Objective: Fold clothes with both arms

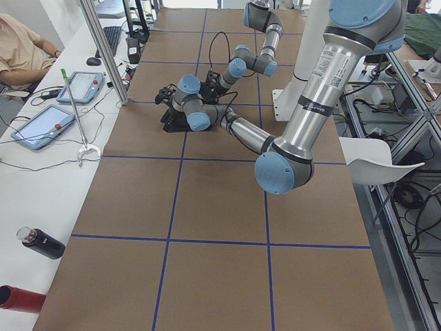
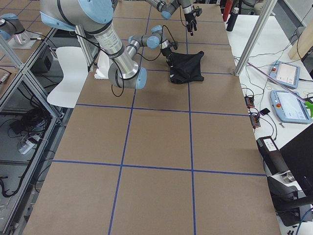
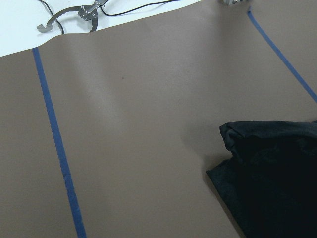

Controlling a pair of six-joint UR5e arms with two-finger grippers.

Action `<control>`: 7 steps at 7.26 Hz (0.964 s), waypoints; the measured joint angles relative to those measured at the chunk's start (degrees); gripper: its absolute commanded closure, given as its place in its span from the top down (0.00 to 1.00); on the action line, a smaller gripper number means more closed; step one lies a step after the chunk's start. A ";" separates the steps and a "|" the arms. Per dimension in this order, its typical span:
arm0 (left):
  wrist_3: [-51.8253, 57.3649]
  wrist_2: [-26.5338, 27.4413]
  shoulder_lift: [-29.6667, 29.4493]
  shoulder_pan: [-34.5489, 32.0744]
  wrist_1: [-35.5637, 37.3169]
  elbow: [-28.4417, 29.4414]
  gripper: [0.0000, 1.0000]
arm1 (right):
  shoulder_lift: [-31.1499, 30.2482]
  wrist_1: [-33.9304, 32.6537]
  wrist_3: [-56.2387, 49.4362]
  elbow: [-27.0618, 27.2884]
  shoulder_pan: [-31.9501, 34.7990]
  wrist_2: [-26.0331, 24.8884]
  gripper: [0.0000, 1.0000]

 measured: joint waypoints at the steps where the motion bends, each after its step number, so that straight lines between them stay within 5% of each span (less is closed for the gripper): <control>1: 0.00 0.01 -0.01 0.04 0.00 0.07 1.00 | 0.00 0.00 -0.58 0.00 0.40 -0.22 0.29; 2: 0.00 0.01 -0.05 0.08 0.00 0.14 1.00 | 0.00 0.00 -1.15 0.07 0.81 -0.31 0.29; 3: 0.00 0.01 -0.05 0.10 0.00 0.17 1.00 | 0.00 0.00 -1.70 0.13 1.12 -0.36 0.03; 7: -0.06 0.01 -0.07 0.12 0.00 0.10 1.00 | 0.57 0.38 -2.01 0.47 2.78 -0.36 0.00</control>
